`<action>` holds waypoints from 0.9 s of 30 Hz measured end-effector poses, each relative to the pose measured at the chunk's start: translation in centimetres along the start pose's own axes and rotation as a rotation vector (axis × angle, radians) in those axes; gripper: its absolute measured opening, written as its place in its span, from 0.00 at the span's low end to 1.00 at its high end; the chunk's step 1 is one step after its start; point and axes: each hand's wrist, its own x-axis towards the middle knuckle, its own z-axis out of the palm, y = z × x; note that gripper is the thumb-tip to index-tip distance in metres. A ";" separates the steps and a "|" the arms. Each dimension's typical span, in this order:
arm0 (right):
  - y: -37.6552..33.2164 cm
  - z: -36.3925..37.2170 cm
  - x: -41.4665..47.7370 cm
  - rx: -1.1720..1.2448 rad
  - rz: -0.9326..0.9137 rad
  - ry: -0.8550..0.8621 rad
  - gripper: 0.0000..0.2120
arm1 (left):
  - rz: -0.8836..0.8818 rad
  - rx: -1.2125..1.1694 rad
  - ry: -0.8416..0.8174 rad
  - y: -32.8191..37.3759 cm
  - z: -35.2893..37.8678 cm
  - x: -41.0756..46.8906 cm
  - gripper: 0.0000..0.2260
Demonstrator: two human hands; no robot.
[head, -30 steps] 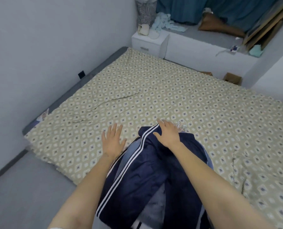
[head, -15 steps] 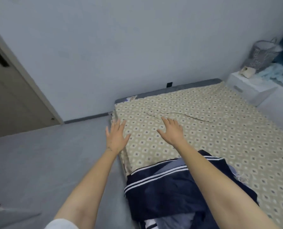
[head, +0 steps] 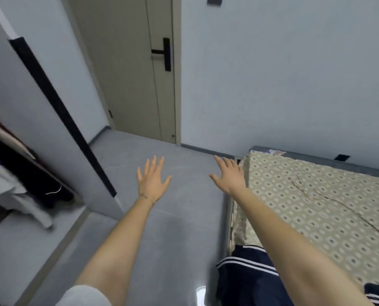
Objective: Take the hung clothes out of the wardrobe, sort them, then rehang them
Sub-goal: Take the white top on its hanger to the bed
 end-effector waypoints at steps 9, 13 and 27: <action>-21.1 3.6 3.0 0.039 -0.241 -0.072 0.32 | -0.177 0.025 0.086 -17.8 -7.8 -3.2 0.32; -30.5 5.1 3.6 0.046 -0.395 -0.075 0.32 | -0.312 0.062 0.123 -26.2 -10.6 -5.6 0.32; -58.0 12.4 3.2 -0.054 -0.919 -0.206 0.33 | -0.745 0.099 0.259 -47.0 -17.8 -16.4 0.32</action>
